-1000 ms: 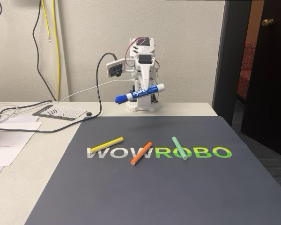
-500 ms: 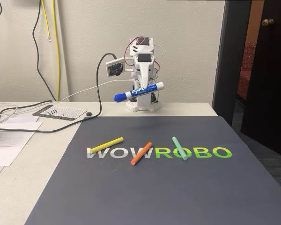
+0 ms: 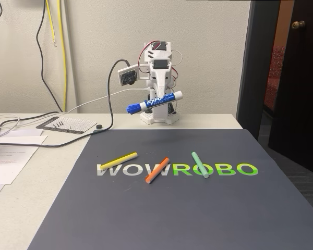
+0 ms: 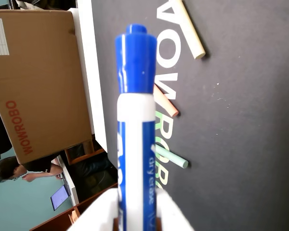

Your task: Pick up the blue marker.

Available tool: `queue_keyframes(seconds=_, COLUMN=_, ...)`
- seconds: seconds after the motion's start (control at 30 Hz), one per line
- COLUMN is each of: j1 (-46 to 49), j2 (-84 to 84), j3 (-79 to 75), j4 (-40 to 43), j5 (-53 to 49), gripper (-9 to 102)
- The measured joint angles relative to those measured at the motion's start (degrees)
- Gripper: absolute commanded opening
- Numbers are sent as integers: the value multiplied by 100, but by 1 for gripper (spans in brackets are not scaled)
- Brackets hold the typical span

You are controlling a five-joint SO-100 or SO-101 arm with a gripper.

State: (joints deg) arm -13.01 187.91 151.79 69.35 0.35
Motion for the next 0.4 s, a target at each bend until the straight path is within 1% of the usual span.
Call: queue_keyframes(seconds=0.4, j1=0, j2=18, j3=0, j4=0, j5=53, gripper=0)
